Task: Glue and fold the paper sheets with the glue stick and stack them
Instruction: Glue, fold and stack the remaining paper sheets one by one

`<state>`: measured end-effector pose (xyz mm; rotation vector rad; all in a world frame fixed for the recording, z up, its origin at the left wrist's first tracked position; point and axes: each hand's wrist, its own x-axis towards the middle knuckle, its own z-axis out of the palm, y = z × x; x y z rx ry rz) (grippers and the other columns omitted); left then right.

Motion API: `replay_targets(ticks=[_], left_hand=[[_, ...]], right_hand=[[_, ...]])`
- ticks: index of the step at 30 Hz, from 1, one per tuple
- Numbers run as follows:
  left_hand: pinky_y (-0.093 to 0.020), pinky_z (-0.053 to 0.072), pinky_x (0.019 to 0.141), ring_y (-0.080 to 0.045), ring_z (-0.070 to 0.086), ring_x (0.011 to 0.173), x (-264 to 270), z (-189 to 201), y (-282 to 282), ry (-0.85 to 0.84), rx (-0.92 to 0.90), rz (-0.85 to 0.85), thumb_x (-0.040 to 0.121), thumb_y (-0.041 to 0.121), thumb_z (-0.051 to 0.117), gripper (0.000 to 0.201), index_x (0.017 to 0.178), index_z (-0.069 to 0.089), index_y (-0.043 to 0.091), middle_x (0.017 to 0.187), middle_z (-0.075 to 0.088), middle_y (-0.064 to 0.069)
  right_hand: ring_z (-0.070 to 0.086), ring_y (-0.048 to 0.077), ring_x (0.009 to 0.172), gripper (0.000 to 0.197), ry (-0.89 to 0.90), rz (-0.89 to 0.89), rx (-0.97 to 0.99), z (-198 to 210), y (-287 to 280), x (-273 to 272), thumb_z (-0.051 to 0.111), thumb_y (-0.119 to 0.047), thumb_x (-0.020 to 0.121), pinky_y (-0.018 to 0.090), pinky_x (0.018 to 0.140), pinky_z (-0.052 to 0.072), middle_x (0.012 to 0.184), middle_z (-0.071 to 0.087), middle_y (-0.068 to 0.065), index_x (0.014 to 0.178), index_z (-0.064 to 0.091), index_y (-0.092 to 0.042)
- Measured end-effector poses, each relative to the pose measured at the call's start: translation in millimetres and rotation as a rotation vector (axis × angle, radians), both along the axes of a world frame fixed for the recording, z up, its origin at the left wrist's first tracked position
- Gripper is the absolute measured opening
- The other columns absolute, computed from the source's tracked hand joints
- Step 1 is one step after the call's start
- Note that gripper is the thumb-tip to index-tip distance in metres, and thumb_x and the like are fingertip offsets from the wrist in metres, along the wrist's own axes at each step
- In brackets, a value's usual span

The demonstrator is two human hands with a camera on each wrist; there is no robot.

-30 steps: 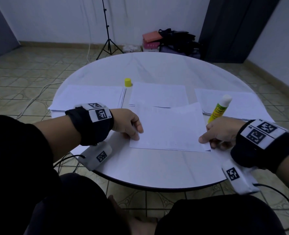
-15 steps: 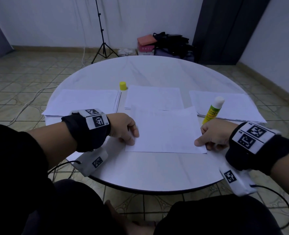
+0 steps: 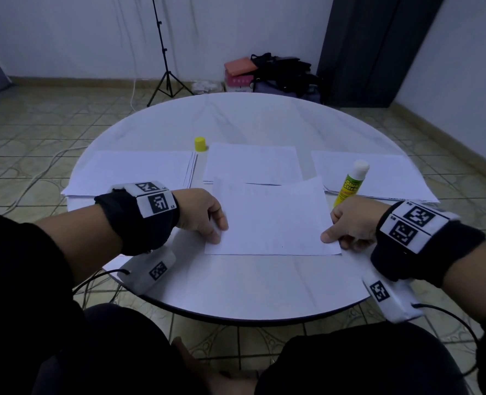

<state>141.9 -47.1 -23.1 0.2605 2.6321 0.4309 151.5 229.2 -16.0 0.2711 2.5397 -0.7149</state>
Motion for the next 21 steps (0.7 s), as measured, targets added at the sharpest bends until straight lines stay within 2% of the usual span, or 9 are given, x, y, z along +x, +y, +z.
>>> replay_targets(ticks=[21], left_hand=[[-0.012,0.036,0.060,-0.002,0.049,0.064,1.7,1.2,-1.8,-0.030,0.027,0.016,0.074,0.026,0.080,0.023,0.092,0.066,0.030,0.068,0.054,0.011]], right_hand=[[0.044,0.021,0.042,0.040,0.000,0.029,0.056,0.1,-2.1,-0.2,0.074,-0.009,0.079,0.025,0.045,0.038,0.042,0.056,0.006,0.061,0.038,-0.010]])
